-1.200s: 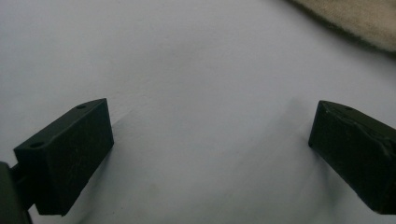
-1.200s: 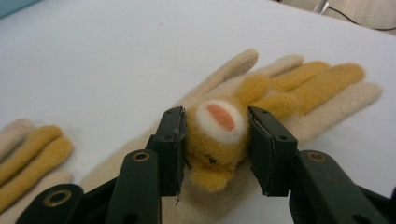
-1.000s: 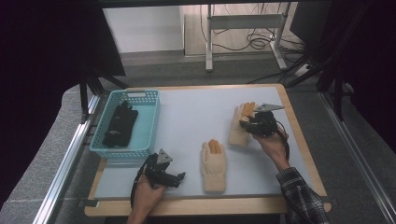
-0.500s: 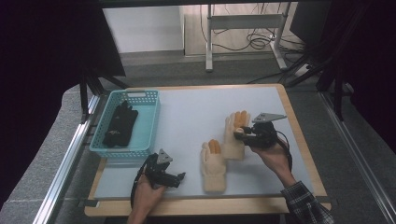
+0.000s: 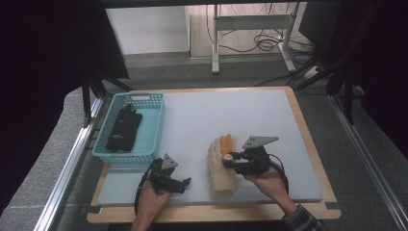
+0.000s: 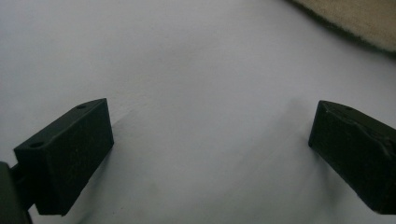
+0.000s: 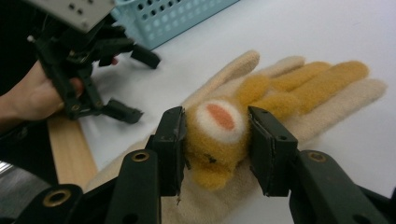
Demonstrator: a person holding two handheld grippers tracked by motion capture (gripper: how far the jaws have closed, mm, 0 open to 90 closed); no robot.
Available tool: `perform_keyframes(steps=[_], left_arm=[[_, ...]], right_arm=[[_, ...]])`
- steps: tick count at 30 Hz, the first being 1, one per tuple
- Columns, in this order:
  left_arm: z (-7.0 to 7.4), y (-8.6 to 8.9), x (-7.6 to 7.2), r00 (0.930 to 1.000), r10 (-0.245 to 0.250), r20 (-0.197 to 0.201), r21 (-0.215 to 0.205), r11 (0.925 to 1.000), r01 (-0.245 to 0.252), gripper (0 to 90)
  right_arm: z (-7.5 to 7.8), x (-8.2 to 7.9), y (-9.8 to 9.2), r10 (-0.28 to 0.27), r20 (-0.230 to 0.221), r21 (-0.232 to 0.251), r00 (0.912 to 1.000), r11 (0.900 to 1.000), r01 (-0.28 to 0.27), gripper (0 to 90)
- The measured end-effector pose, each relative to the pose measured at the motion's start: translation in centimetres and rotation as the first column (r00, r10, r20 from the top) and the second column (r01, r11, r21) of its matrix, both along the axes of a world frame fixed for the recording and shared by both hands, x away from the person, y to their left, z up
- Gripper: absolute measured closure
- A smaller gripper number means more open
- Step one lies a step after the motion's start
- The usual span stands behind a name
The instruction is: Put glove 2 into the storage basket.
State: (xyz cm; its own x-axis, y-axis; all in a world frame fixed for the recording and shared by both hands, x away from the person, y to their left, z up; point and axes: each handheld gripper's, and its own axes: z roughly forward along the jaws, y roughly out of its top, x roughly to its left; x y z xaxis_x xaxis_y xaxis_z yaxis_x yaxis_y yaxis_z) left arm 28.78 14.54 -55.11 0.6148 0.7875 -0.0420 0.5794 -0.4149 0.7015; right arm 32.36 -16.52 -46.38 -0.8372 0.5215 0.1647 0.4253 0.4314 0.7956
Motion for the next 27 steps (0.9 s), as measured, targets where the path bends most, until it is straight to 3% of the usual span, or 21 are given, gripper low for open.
perform_keyframes(steps=[6, 14, 16, 22, 25, 27], left_arm=[[0.0, 0.0, 0.0, 1.0, 0.0, 0.0, 0.0, 1.0, 0.0, 0.2], [0.0, 0.0, 0.0, 1.0, 0.002, -0.001, -0.002, 1.0, -0.002, 0.2], [0.0, 0.0, 0.0, 1.0, 0.002, -0.001, -0.002, 1.0, -0.002, 0.2], [0.0, 0.0, 0.0, 1.0, 0.002, -0.001, -0.002, 1.0, -0.002, 0.2], [0.0, 0.0, 0.0, 1.0, 0.001, -0.001, -0.001, 1.0, -0.001, 0.2], [0.0, 0.0, 0.0, 1.0, 0.002, -0.001, -0.002, 1.0, -0.002, 0.2]], right_arm=[[-1.5, -0.8, 1.5, 0.019, -0.003, -0.022, 0.9998, 1.0, -0.019, 57.0], [-3.2, -0.7, 1.8, -0.001, -0.001, -0.057, 1.0, 0.998, 0.001, 54.8], [-3.8, -0.6, 1.8, -0.003, -0.004, -0.067, 1.0, 0.998, 0.002, 50.6], [-2.6, -0.4, 0.8, -0.019, 0.007, -0.039, 0.9998, 0.999, 0.02, 41.3], [-2.1, -0.2, 0.0, -0.034, 0.013, -0.029, 0.9994, 0.999, 0.034, 41.4], [-1.8, 0.2, -1.3, -0.042, 0.011, -0.025, 0.999, 0.999, 0.042, 47.7]])
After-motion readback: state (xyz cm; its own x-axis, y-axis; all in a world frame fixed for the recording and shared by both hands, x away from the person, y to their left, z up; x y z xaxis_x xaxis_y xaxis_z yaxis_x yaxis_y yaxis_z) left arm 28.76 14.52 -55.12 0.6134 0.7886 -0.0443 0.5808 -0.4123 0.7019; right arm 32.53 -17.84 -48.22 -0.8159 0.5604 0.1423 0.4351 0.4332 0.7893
